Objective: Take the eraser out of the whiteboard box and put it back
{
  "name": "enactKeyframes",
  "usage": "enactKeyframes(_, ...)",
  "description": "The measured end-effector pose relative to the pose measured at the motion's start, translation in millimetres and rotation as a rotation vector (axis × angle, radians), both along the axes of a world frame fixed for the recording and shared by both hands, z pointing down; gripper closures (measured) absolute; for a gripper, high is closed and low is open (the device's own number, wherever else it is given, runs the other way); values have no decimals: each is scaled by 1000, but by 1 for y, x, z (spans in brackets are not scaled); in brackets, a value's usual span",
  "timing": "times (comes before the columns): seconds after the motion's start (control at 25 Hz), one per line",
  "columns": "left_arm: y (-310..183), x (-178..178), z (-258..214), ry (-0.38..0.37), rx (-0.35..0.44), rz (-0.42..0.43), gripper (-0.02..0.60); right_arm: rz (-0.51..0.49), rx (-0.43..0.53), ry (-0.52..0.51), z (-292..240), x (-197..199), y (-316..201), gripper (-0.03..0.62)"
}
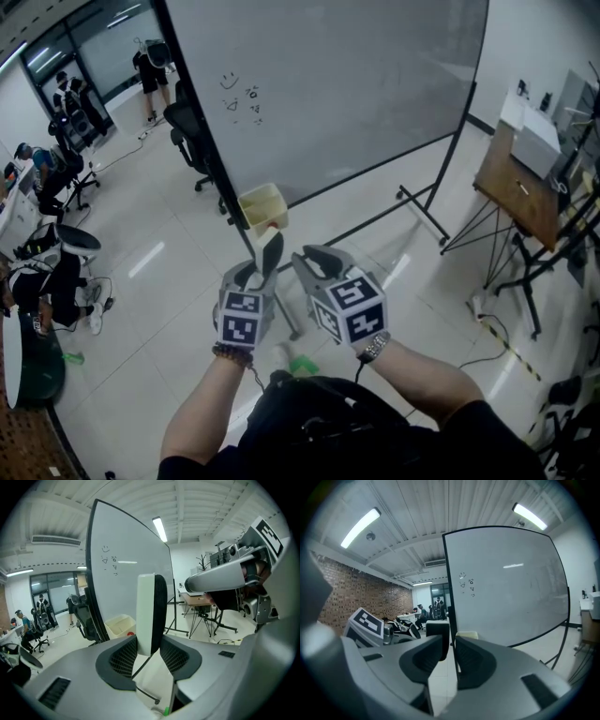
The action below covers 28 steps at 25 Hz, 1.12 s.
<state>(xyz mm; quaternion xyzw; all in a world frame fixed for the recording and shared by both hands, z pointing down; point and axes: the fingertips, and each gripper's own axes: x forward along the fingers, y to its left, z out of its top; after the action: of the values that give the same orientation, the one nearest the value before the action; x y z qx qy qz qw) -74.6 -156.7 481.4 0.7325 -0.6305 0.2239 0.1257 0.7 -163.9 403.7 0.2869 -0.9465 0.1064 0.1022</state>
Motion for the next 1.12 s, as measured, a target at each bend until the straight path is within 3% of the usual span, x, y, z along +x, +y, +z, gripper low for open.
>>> enactKeyframes(0.24,-5,-12,-6,9,15,-15,433,14,4,20,4,-3,-4,566)
enactKeyframes(0.72,-26,-40,-9,29,39,-23,433,22,-6,56,16,-19,-18,571)
enactKeyframes(1.12,-70,-67,-9,19,55,28,433,68,-13,84,23,-43,-56,571)
